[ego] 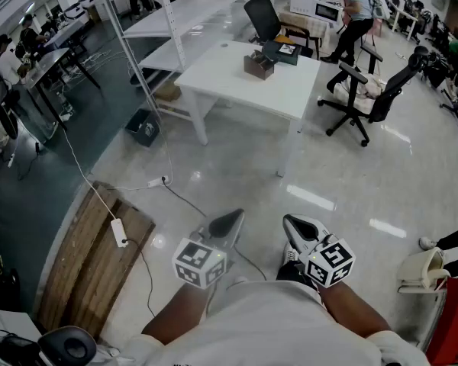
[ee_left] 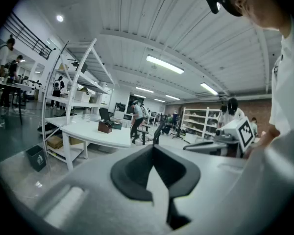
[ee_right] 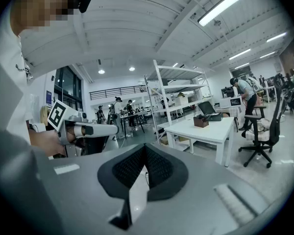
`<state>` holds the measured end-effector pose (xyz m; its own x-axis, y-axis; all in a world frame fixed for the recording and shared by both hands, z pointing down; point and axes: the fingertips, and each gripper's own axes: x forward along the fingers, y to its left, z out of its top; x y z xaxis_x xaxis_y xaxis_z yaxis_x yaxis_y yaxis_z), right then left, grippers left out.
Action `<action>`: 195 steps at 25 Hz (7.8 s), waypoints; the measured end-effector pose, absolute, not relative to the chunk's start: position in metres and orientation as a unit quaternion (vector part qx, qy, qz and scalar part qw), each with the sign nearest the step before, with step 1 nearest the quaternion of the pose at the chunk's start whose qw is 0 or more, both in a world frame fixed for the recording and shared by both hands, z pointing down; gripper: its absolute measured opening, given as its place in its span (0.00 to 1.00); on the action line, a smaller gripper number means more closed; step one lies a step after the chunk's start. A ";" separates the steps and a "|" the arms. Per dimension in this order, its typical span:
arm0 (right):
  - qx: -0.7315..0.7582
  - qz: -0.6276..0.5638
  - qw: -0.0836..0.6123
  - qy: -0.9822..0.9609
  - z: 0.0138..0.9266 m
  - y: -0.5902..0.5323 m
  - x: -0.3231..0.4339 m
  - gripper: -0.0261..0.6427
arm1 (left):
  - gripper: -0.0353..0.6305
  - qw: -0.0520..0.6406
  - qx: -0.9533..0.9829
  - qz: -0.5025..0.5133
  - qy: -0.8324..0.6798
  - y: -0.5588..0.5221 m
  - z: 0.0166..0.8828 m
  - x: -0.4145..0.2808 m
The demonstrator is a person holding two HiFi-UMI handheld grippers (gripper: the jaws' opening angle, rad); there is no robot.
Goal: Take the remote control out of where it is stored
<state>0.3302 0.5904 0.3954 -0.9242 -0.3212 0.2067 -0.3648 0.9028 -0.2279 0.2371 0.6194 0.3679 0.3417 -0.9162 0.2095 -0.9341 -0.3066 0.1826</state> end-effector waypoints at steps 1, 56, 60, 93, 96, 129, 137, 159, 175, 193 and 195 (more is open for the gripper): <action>0.176 0.132 0.082 -0.972 0.396 0.591 0.330 0.05 | 0.06 0.136 0.808 0.033 -0.573 0.620 0.368 0.237; 0.150 0.140 0.064 -0.977 0.397 0.366 0.261 0.05 | 0.06 0.164 0.779 0.035 -0.605 0.417 0.385 0.167; 0.151 0.144 0.060 -0.976 0.398 0.328 0.270 0.05 | 0.06 0.164 0.774 0.040 -0.610 0.379 0.388 0.170; 0.155 0.172 0.072 -0.970 0.428 0.220 0.231 0.05 | 0.06 0.178 0.768 0.048 -0.613 0.270 0.401 0.123; 0.156 0.171 0.077 -0.970 0.427 0.203 0.215 0.05 | 0.06 0.176 0.771 0.047 -0.610 0.248 0.399 0.107; 0.235 0.181 0.109 -0.949 0.435 0.069 0.021 0.05 | 0.06 0.173 0.828 0.041 -0.532 0.098 0.392 -0.085; 0.267 0.185 0.113 -0.939 0.439 0.047 0.027 0.05 | 0.06 0.192 0.836 0.045 -0.512 0.086 0.408 -0.087; 0.271 0.217 0.105 -0.932 0.470 -0.077 0.017 0.05 | 0.06 0.189 0.839 0.091 -0.501 -0.031 0.427 -0.084; 0.269 0.236 0.093 -0.929 0.482 -0.175 0.041 0.05 | 0.06 0.211 0.811 0.080 -0.539 -0.131 0.423 -0.084; 0.350 0.292 0.111 -0.883 0.539 -0.268 0.034 0.05 | 0.06 0.201 0.820 0.150 -0.514 -0.181 0.466 -0.099; 0.371 0.299 0.110 -0.873 0.545 -0.280 0.034 0.10 | 0.06 0.206 0.826 0.158 -0.500 -0.187 0.475 -0.106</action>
<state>0.0337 -0.2797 0.5453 -0.7010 -0.5815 0.4129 -0.7125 0.5468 -0.4397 -0.1062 -0.1873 0.4748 0.4497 -0.7608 0.4679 -0.8915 -0.4145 0.1828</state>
